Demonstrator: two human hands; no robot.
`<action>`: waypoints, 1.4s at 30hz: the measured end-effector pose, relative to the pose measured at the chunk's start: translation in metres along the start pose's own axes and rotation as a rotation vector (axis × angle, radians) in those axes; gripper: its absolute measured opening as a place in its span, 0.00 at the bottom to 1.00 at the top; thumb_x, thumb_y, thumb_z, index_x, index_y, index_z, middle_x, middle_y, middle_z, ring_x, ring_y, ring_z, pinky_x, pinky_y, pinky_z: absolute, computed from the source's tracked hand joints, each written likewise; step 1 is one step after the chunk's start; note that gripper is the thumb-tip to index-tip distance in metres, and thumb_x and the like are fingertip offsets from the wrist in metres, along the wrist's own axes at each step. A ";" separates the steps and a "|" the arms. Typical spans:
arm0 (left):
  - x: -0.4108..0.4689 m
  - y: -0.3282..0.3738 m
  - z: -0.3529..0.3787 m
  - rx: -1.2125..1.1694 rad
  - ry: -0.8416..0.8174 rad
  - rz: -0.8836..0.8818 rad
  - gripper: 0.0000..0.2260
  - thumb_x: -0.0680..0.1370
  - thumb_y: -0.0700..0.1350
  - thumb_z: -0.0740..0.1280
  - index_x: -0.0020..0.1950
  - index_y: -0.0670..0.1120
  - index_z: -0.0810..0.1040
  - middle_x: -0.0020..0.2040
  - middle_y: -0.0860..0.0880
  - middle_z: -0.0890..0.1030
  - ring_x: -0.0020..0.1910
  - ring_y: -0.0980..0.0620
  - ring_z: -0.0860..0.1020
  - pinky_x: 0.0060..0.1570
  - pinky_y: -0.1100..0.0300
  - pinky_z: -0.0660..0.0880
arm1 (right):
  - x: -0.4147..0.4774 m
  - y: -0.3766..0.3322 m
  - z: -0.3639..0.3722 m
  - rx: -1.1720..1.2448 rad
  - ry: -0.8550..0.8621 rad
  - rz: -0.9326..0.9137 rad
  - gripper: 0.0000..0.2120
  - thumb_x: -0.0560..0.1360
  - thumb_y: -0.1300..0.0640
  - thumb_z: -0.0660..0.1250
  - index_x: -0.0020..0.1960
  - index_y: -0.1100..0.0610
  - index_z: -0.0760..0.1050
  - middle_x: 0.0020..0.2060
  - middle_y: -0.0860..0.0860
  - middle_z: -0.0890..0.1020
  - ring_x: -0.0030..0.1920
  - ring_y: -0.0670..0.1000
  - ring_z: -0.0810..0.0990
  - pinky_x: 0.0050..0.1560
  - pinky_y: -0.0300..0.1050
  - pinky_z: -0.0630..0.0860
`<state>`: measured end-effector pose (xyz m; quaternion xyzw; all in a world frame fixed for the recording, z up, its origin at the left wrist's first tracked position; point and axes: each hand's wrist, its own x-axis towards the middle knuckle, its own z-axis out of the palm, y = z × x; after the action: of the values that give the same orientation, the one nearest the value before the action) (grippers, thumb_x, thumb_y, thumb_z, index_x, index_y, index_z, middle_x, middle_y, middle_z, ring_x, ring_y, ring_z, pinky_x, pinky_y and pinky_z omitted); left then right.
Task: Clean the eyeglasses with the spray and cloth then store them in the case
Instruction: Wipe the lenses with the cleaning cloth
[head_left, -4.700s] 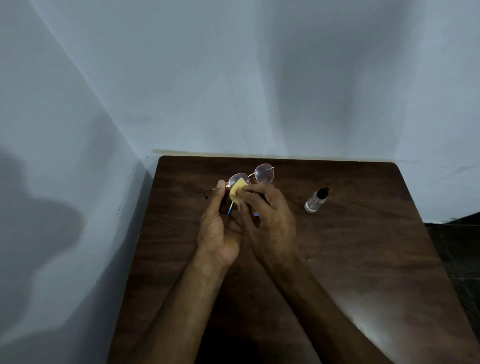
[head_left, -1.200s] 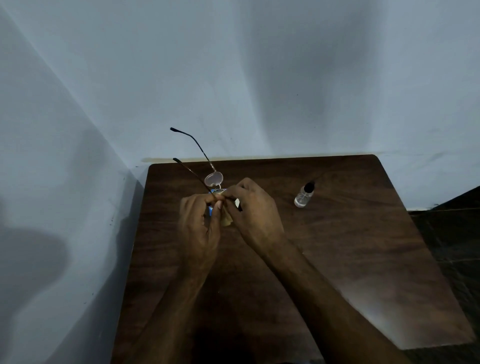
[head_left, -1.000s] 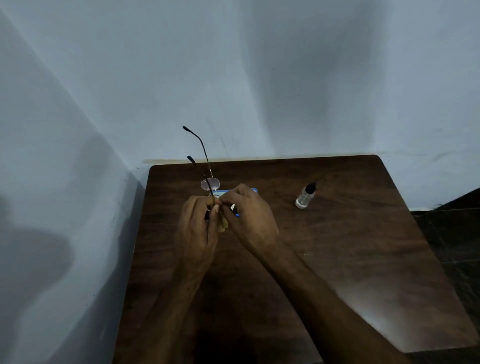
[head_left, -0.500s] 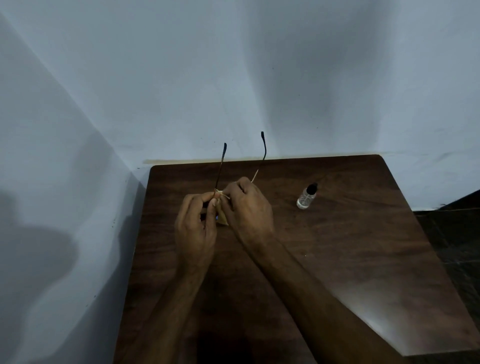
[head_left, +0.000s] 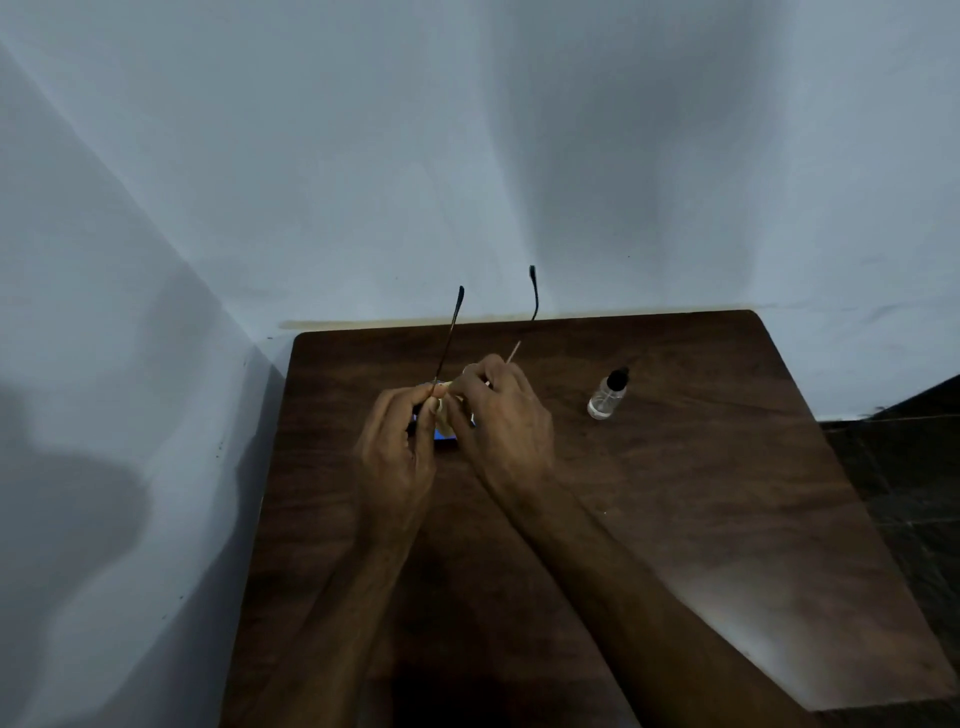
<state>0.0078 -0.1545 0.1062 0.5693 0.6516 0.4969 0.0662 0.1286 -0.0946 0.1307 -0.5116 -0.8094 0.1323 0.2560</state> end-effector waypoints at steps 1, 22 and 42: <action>0.003 -0.001 -0.001 0.010 -0.011 0.012 0.07 0.84 0.36 0.68 0.61 0.39 0.82 0.57 0.45 0.83 0.55 0.51 0.82 0.55 0.57 0.81 | 0.001 -0.002 0.000 0.027 0.015 -0.009 0.08 0.79 0.50 0.69 0.53 0.55 0.81 0.52 0.51 0.77 0.53 0.51 0.76 0.36 0.47 0.74; 0.028 0.013 -0.002 -0.210 0.171 -0.160 0.10 0.79 0.34 0.73 0.58 0.44 0.85 0.53 0.50 0.85 0.54 0.59 0.83 0.55 0.65 0.80 | 0.026 -0.003 -0.008 0.130 0.008 -0.119 0.07 0.79 0.55 0.70 0.54 0.55 0.84 0.49 0.50 0.79 0.52 0.50 0.76 0.40 0.44 0.73; 0.023 0.020 0.002 -0.277 0.133 -0.368 0.10 0.78 0.39 0.76 0.59 0.44 0.87 0.50 0.54 0.88 0.50 0.59 0.86 0.50 0.64 0.83 | 0.015 -0.003 -0.008 0.129 0.134 -0.031 0.08 0.79 0.54 0.70 0.54 0.55 0.84 0.48 0.51 0.79 0.51 0.51 0.76 0.39 0.48 0.78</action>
<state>0.0143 -0.1379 0.1306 0.3924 0.6729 0.5975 0.1901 0.1253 -0.0826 0.1426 -0.4891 -0.7881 0.1458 0.3442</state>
